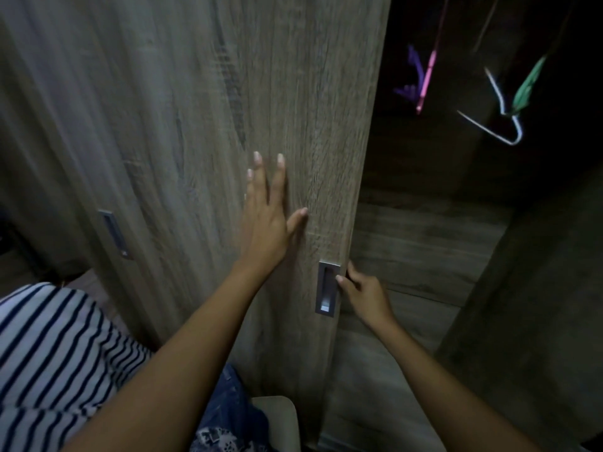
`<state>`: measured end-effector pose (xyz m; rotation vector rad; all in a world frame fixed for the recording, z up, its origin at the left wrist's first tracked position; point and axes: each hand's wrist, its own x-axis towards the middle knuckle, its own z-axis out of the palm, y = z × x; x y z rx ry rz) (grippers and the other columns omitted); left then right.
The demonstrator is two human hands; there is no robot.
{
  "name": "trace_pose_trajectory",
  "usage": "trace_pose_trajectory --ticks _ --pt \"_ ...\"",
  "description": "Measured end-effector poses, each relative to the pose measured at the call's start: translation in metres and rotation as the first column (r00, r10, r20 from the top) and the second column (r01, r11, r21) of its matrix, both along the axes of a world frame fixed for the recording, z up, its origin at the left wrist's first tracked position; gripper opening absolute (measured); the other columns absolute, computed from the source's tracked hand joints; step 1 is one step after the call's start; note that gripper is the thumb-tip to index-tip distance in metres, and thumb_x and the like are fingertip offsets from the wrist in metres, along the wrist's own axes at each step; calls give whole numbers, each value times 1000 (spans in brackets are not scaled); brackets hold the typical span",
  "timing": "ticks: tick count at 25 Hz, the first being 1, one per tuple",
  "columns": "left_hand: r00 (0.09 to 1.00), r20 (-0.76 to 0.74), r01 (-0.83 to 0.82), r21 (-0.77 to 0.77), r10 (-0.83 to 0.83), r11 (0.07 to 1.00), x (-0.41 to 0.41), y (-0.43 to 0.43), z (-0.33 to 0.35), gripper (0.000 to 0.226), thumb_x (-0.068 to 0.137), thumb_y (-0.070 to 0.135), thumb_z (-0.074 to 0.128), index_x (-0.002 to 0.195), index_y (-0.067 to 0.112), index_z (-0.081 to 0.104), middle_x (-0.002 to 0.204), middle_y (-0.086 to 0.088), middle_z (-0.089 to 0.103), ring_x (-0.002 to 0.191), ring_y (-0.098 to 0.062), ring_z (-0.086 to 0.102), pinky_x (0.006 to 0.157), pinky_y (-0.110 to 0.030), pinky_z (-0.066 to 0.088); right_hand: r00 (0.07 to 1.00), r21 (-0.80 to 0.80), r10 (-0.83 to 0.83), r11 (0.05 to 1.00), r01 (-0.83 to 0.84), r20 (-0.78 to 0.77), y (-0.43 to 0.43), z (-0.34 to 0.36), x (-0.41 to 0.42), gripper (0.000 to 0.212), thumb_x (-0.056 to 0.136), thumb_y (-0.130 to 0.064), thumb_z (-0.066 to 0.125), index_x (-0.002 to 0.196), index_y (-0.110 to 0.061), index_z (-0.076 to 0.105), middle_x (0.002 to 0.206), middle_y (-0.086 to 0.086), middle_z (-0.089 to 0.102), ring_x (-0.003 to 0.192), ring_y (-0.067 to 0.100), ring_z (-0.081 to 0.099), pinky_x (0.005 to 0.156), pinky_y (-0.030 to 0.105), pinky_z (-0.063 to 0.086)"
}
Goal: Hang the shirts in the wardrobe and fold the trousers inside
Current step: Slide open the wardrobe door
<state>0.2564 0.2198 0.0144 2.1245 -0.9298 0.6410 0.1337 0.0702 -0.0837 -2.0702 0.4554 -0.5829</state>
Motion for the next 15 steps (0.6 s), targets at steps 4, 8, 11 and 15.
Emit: trace_pose_trajectory --ticks 4,8,11,15 --pt "999 13 -40 58 39 998 11 1 -1 94 86 49 59 148 36 -10 156 -7 -26 144 -35 -16 113 -54 7 1000 -11 12 1000 -12 -19 -3 -5 18 38 92 -15 58 128 -3 55 120 6 63 100 -1 50 65 -7 34" --pt "998 2 -69 47 69 997 21 9 -2 94 86 44 62 149 31 -8 156 -9 -26 144 -36 -15 106 -41 7 1000 -60 17 998 -18 -20 0 -14 38 39 91 -18 60 125 1 58 117 3 63 98 0 49 65 -5 35" --pt "996 5 -91 48 91 995 34 19 -1 94 86 42 62 150 31 -5 156 -10 -24 144 -36 -15 107 -40 4 998 -100 44 994 -48 -34 5 -16 53 36 90 -20 61 117 3 63 102 -7 61 89 0 49 61 6 37" --pt "994 2 -111 45 111 993 46 32 0 94 86 39 64 150 29 -5 157 -11 -22 144 -37 -13 105 -39 5 997 -118 69 990 -71 -25 19 -13 69 37 90 -21 62 119 3 62 108 0 65 92 1 52 69 17 40"
